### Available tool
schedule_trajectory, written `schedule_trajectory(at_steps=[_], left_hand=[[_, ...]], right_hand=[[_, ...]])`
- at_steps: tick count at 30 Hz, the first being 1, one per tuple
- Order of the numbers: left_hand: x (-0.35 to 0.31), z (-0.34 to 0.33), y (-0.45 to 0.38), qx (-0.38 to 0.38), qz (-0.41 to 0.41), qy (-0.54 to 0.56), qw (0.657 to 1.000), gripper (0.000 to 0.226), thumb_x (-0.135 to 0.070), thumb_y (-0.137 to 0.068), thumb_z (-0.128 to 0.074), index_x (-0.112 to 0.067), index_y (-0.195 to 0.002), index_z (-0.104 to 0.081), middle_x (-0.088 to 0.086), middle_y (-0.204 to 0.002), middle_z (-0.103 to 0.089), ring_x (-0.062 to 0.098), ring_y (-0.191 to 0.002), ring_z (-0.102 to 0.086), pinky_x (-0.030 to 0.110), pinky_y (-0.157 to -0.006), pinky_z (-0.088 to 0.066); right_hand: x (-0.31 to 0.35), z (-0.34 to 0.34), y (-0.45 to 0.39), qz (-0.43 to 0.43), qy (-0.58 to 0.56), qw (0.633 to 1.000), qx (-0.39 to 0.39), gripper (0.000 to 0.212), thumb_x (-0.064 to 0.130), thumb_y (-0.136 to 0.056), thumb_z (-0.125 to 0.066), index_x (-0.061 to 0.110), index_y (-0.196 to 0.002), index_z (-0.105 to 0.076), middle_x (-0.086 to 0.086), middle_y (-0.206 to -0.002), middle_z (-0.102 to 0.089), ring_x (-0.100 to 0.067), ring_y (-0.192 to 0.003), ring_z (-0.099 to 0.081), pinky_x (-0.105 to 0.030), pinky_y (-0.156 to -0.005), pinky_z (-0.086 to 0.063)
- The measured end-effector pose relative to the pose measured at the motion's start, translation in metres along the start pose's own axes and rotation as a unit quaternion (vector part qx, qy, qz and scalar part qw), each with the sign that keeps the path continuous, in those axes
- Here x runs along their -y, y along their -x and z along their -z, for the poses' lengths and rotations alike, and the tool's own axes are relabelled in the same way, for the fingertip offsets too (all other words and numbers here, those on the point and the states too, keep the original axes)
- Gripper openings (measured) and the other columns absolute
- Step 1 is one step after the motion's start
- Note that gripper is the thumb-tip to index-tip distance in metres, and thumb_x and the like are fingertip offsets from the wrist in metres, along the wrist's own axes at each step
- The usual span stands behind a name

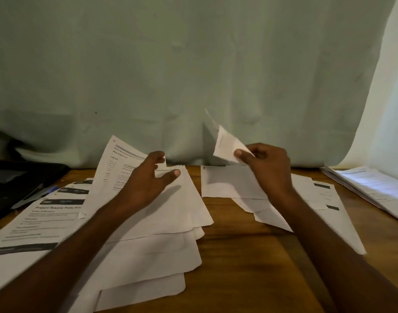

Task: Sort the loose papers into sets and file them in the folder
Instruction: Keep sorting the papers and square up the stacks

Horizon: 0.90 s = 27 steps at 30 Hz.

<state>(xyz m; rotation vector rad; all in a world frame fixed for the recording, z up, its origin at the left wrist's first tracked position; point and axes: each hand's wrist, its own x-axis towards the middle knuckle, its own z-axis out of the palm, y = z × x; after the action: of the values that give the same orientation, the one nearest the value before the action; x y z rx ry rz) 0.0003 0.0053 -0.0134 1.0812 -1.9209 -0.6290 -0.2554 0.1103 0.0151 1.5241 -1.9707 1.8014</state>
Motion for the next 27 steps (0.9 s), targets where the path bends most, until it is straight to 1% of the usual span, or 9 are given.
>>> schedule_trajectory(at_steps=[2,4,8,11,14,19,23,25,27], left_hand=[[-0.005,-0.002,0.001,0.017,-0.009,0.041,0.999,0.083,-0.061,-0.082,-0.066,-0.028,-0.153,-0.037,-0.004,-0.153,-0.047,0.019,-0.140,-0.045,0.031,-0.100,-0.036],[-0.012,-0.001,0.003,0.012,-0.016,0.095,0.995,0.093,-0.067,-0.075,-0.062,-0.032,-0.156,-0.032,-0.007,-0.158,-0.041,0.015,-0.145,-0.039,0.030,-0.102,-0.033],[-0.024,0.011,0.007,0.004,-0.053,0.193,0.980,0.088,-0.078,-0.076,-0.067,-0.045,-0.152,-0.036,-0.019,-0.156,-0.042,0.002,-0.142,-0.039,0.037,-0.114,-0.035],[-0.038,0.017,0.011,0.023,-0.096,0.261,0.960,0.078,-0.071,-0.076,-0.067,-0.037,-0.145,-0.050,-0.018,-0.142,-0.059,0.003,-0.130,-0.057,0.041,-0.109,-0.047],[-0.049,0.020,0.015,0.049,-0.099,0.328,0.938,0.053,-0.052,-0.090,-0.072,-0.024,-0.134,-0.062,-0.005,-0.128,-0.071,0.018,-0.118,-0.068,0.042,-0.100,-0.055],[-0.046,0.024,0.016,0.017,-0.032,0.394,0.918,0.039,-0.034,-0.077,-0.077,-0.005,-0.101,-0.074,0.014,-0.109,-0.077,0.030,-0.096,-0.073,0.036,-0.080,-0.061],[-0.041,0.022,0.013,-0.038,-0.018,0.397,0.917,0.025,-0.028,-0.082,-0.078,-0.008,-0.097,-0.076,0.014,-0.105,-0.077,0.036,-0.094,-0.071,0.049,-0.089,-0.054],[-0.037,0.023,0.009,-0.061,-0.013,0.377,0.924,0.019,-0.022,-0.087,-0.078,-0.005,-0.096,-0.075,0.009,-0.096,-0.079,0.025,-0.084,-0.073,0.035,-0.079,-0.058],[-0.029,0.022,0.005,-0.101,-0.003,0.327,0.939,0.011,-0.015,-0.090,-0.076,-0.005,-0.089,-0.073,-0.003,-0.077,-0.077,0.004,-0.061,-0.067,0.015,-0.057,-0.051]], right_hand=[[0.025,0.014,0.000,-0.065,-0.190,0.978,0.052,0.022,0.035,-0.085,-0.079,0.023,-0.104,-0.079,0.009,-0.094,-0.078,-0.006,-0.084,-0.072,-0.021,-0.072,-0.055],[0.040,0.027,0.000,-0.105,-0.315,0.934,0.130,0.032,0.035,-0.086,-0.075,0.017,-0.112,-0.076,-0.002,-0.107,-0.078,-0.021,-0.098,-0.073,-0.033,-0.082,-0.058],[0.053,0.040,0.003,-0.174,-0.532,0.797,0.226,0.024,0.022,-0.096,-0.061,0.013,-0.112,-0.077,-0.007,-0.115,-0.075,-0.022,-0.105,-0.072,-0.038,-0.092,-0.059],[0.048,0.035,0.007,-0.234,-0.614,0.708,0.259,0.026,0.020,-0.090,-0.069,0.012,-0.113,-0.078,-0.006,-0.115,-0.074,-0.019,-0.104,-0.071,-0.037,-0.096,-0.057],[0.038,0.028,0.006,-0.248,-0.643,0.667,0.283,0.060,0.020,-0.084,-0.082,0.013,-0.140,-0.062,-0.005,-0.137,-0.063,-0.018,-0.129,-0.057,-0.039,-0.108,-0.049],[0.036,0.019,0.008,-0.263,-0.630,0.678,0.272,0.040,0.030,-0.100,-0.062,0.015,-0.137,-0.064,-0.004,-0.121,-0.071,-0.021,-0.113,-0.066,-0.041,-0.098,-0.057],[0.037,0.016,0.003,-0.264,-0.611,0.707,0.238,0.040,0.037,-0.104,-0.054,0.014,-0.135,-0.066,-0.006,-0.119,-0.073,-0.024,-0.106,-0.070,-0.042,-0.093,-0.057],[0.034,0.015,-0.001,-0.274,-0.588,0.731,0.214,0.039,0.039,-0.103,-0.056,0.013,-0.129,-0.069,-0.006,-0.114,-0.075,-0.023,-0.100,-0.072,-0.040,-0.090,-0.059],[0.025,0.015,-0.002,-0.290,-0.474,0.813,0.172,0.031,0.038,-0.102,-0.057,0.014,-0.115,-0.072,-0.002,-0.099,-0.078,-0.018,-0.085,-0.075,-0.035,-0.080,-0.063]])
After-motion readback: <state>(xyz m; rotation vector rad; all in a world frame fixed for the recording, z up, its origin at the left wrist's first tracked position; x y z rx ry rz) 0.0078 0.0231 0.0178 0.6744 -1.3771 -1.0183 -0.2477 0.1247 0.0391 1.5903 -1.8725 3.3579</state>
